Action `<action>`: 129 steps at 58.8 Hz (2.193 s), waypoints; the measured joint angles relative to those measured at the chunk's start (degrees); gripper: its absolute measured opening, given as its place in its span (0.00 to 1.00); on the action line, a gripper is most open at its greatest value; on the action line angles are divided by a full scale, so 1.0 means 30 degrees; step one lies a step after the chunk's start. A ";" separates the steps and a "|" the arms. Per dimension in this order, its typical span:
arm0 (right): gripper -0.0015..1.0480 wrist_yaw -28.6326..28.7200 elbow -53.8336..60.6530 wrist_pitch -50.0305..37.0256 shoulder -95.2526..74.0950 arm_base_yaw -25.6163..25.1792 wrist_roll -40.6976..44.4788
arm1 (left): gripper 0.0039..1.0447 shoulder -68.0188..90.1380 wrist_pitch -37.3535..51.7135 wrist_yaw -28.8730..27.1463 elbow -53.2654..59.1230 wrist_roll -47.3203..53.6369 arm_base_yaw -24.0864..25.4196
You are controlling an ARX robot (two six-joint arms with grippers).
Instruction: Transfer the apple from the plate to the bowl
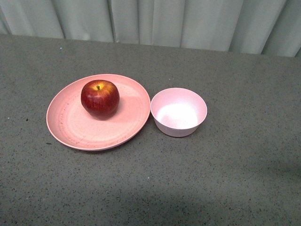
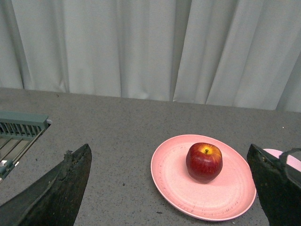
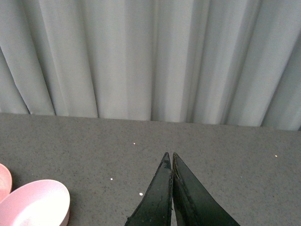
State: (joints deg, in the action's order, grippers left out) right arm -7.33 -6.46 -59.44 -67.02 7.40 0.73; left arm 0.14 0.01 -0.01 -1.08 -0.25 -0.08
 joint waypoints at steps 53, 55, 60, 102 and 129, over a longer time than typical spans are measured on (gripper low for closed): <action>0.01 0.2412 0.2047 0.9865 1.2247 -0.2419 -0.0044 | 0.94 0.0000 0.0000 0.0000 0.0000 0.0000 0.0000; 0.01 0.2412 0.2047 1.0280 1.2706 -0.2419 -0.0044 | 0.94 0.0000 0.0000 0.0000 0.0000 0.0000 0.0000; 0.01 0.2412 0.2047 1.1111 1.3573 -0.2419 -0.0051 | 0.94 0.0000 0.0000 0.0000 0.0000 0.0000 0.0000; 0.01 0.2419 0.2055 1.6065 1.8659 -0.2419 -0.0051 | 0.94 0.0000 0.0000 0.0000 0.0000 0.0000 0.0000; 0.05 0.2463 0.2040 1.9788 2.2243 -0.2419 -0.0044 | 0.94 -0.0007 0.0000 0.0000 0.0000 0.0000 0.0000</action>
State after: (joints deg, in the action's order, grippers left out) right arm 0.05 -0.34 -0.08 -0.30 0.14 0.60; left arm 0.12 0.01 -0.01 -1.08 -0.25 -0.08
